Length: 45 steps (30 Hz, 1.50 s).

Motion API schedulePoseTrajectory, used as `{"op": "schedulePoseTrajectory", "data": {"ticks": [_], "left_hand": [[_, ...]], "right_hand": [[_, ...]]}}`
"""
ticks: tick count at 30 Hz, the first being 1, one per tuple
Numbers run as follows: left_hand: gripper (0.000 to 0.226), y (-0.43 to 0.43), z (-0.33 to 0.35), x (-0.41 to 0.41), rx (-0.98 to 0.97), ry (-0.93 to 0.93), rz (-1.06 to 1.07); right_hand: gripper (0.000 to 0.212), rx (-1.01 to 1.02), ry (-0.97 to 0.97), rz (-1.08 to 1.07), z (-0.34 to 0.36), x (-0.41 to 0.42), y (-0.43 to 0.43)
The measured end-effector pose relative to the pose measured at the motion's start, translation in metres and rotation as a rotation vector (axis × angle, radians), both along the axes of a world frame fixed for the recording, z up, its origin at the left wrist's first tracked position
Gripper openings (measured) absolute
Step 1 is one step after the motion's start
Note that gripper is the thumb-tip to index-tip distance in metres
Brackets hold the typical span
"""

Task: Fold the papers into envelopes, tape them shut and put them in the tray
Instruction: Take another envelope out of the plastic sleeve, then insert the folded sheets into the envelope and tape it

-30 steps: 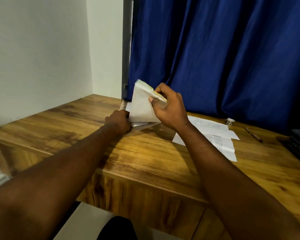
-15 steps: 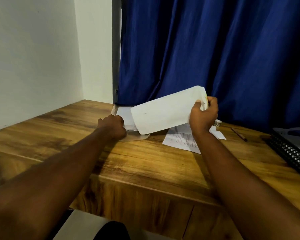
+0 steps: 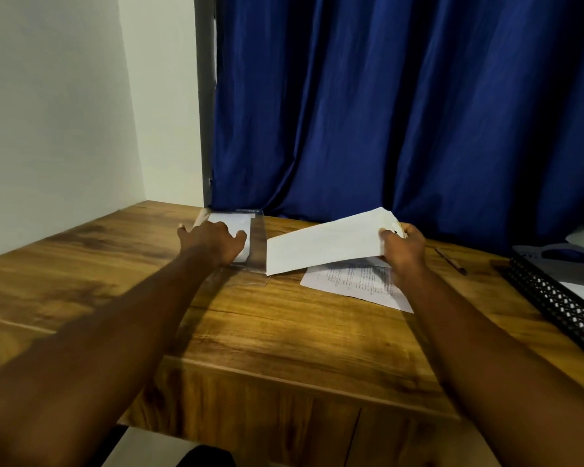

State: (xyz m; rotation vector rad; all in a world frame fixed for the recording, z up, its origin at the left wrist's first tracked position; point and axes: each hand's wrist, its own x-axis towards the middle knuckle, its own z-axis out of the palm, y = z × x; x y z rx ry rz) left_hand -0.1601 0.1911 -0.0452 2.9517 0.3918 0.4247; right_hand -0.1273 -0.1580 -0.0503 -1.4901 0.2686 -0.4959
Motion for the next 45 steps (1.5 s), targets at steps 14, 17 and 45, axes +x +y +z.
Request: {"op": "schedulePoseTrajectory", "data": {"ticks": [14, 17, 45], "left_hand": [[0.142, -0.179, 0.018, 0.048, 0.011, -0.124, -0.658], [0.135, -0.192, 0.016, 0.058, 0.034, -0.098, -0.679], [0.015, -0.198, 0.025, 0.048, 0.226, -0.568, -0.615]], "right_hand": [[0.028, 0.311, 0.047, 0.337, 0.022, 0.0, -0.02], [0.023, 0.232, 0.121, 0.318, 0.021, 0.001, -0.034], [0.015, -0.585, -0.317, 0.184, -0.01, 0.018, -0.061]]}}
